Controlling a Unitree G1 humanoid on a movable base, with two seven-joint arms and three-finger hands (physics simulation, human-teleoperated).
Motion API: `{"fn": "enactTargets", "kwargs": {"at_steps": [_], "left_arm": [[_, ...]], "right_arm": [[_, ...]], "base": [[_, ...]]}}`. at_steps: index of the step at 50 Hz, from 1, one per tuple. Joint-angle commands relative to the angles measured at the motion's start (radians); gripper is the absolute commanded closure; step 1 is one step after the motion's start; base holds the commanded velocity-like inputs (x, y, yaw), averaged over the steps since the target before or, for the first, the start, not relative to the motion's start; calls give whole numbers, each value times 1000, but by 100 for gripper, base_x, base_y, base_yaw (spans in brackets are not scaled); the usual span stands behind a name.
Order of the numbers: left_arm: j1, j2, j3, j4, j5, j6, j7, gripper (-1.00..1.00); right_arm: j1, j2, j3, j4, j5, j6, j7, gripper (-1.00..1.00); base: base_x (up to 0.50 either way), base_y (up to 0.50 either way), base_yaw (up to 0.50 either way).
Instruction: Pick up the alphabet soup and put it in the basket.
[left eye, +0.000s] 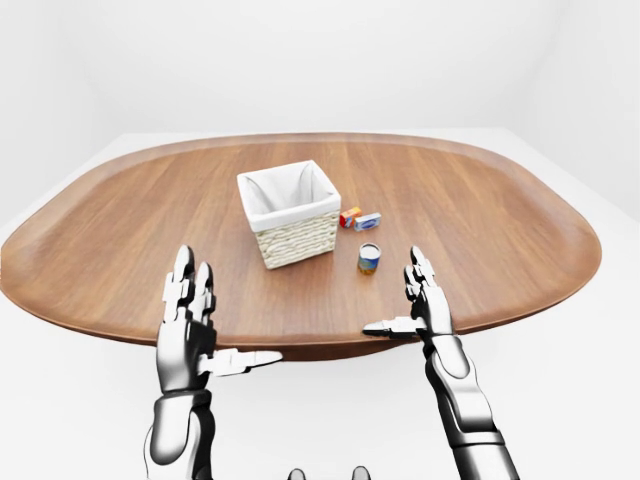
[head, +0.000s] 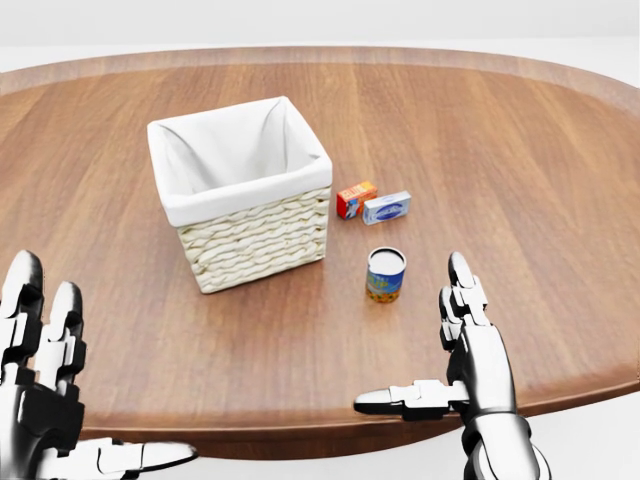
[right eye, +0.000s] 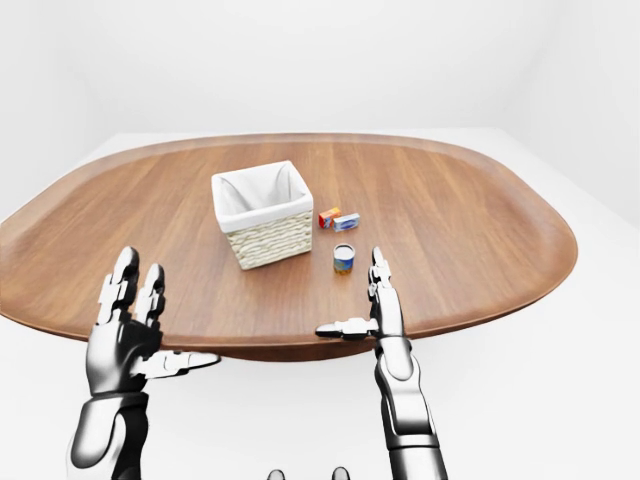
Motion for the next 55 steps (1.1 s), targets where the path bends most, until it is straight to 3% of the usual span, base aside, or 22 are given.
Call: {"fn": "enactTargets", "kwargs": {"at_steps": [1,44,49,50,55], "left_arm": [[106,-25,17,-141,-49,0,-25,-100],[133,-34,12,-164,-54,0,-46,-100],[131,-34,11,-162,-54,0,-46,-100],[134,-35,10,-164,-53,0,-46,-100],[134,-34,11,-168,-56,0,-47,-100]], "right_arm": [[4,0,-1,-10,5,7,2,-100],[24,4,7,-35,3,8,13,-100],[16,4,8,-17,0,0,11,-100],[14,6,7,-7,-10,-18,-2,-100],[-9,3,3,38,-6,-32,-5,-100]], "base": [[39,0,0],[38,0,0],[29,0,0],[0,0,0],[0,0,0]]}}
